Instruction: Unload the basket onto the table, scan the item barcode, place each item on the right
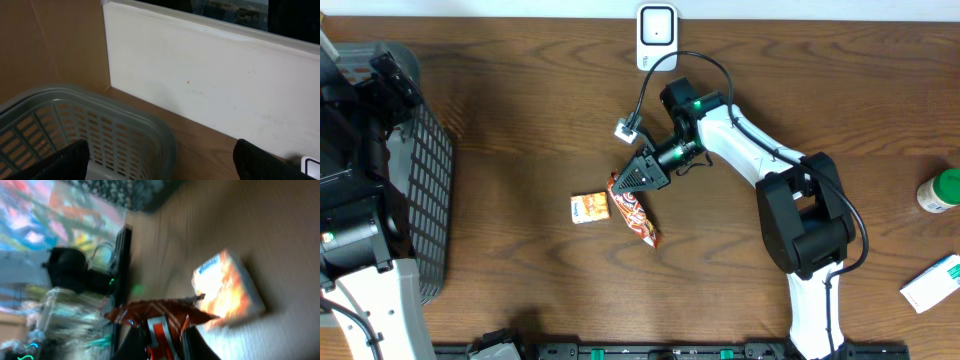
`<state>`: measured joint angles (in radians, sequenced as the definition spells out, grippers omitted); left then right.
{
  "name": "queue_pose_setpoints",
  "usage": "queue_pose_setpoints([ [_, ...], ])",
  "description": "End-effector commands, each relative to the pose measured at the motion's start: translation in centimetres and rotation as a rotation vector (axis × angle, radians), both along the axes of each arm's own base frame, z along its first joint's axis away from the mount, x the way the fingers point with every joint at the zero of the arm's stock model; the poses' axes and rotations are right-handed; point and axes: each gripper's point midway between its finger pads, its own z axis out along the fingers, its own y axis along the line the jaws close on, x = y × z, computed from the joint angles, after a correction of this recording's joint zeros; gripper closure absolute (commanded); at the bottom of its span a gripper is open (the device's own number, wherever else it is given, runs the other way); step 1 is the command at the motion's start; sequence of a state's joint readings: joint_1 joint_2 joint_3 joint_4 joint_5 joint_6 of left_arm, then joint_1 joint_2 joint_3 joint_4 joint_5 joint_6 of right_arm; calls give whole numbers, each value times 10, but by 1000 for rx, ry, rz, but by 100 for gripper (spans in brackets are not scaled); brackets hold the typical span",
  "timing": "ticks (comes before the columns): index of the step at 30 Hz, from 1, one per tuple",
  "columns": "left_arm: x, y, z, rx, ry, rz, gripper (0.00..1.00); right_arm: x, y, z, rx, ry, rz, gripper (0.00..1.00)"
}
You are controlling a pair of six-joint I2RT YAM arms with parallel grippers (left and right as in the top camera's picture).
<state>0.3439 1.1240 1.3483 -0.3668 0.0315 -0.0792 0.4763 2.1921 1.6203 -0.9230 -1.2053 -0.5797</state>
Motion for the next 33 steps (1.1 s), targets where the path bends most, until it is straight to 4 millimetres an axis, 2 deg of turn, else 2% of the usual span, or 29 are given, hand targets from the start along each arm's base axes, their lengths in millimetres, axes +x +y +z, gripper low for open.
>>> queue_pose_setpoints([
  [1, 1, -3, 2, -8, -9, -10, 9, 7, 16, 44, 324, -234, 80, 99],
  [7, 1, -3, 2, -8, -8, -10, 9, 23, 45, 72, 502, -458, 132, 99],
  [11, 1, -3, 2, -8, -9, -10, 9, 32, 65, 96, 534, -478, 117, 99],
  [13, 1, -3, 2, -8, -9, -10, 9, 41, 78, 98, 492, -492, 55, 99],
  [17, 1, -3, 2, -8, -9, -10, 9, 62, 105, 79, 329, -526, -126, 99],
  [22, 1, -3, 2, -8, -9, -10, 9, 50, 128, 56, 311, -573, -100, 99],
  [28, 1, -3, 2, -8, -9, -10, 9, 50, 141, 38, 342, -565, -103, 99],
  [33, 1, -3, 2, -8, -9, -10, 9, 52, 140, -2, 292, -506, -102, 99],
])
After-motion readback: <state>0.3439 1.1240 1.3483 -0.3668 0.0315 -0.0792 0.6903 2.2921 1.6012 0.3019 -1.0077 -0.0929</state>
